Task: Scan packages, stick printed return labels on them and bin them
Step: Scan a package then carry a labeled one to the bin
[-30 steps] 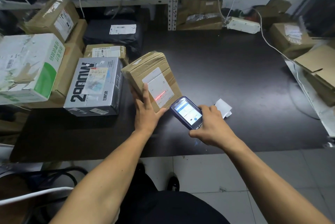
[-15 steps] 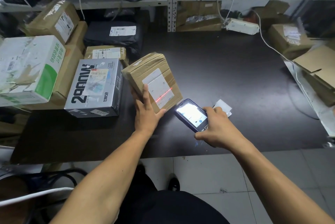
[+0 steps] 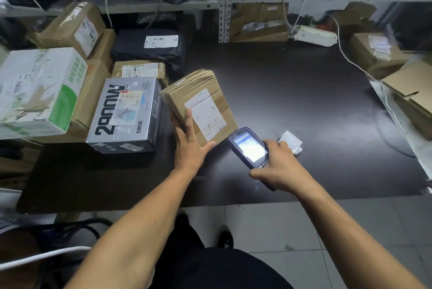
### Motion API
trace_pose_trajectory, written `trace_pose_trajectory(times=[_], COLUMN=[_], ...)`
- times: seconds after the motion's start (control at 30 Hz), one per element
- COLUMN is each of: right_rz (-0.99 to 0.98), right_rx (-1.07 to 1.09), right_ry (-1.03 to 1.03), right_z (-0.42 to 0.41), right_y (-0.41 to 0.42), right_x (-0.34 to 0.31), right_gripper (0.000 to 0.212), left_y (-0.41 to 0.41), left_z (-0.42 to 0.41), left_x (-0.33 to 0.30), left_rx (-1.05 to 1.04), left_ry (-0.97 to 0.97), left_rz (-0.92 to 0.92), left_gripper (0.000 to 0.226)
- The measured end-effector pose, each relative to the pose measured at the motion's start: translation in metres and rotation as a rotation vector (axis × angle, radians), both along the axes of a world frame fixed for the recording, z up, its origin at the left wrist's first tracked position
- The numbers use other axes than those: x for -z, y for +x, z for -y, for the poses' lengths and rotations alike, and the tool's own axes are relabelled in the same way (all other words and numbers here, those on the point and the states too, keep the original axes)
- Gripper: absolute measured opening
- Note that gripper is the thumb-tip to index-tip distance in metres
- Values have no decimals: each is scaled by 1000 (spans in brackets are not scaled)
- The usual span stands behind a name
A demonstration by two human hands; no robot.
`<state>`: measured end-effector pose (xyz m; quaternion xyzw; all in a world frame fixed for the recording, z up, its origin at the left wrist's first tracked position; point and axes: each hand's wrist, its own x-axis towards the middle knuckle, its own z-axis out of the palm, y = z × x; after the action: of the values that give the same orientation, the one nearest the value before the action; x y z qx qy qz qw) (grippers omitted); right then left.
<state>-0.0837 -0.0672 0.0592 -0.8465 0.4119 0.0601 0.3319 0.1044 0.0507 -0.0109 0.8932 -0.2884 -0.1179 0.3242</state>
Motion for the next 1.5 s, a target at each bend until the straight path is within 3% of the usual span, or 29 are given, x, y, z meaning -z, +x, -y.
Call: trace_pose_trajectory(times=[0.23,0.33,0.63,0.8,1.13,1.3,1.4,1.5], right_rz=[117,120,-7,-23,-58,-30,83,225], right_rx=[281,373,457,485,508,497,457,423], right_ry=[-12,1,40,17,-37,-66,-111,-183], right_z=[5,10,26,20,15,20,25,34], right_y=[22,38,94,110,117,117,112,99], right_x=[26,41,81,92,107,98,84,72], right_gripper=[77,75,77,83,91,74,67,57], left_y=[38,59,105,113,113,112,109,100], left_z=[1,-2,-14,-11,-9,-10,-5,13], left_x=[-15,-17,-12,-12,-14,-25,-37,-46], left_rx=[27,70,390,476,492,485,450,431], left_ry=[-87,-38,156,187,223,253,274,206], left_rz=[-217,-326,-565,-603,-592,-564,-452,-228], left_gripper=[130,134,137,134,135,131,118,96])
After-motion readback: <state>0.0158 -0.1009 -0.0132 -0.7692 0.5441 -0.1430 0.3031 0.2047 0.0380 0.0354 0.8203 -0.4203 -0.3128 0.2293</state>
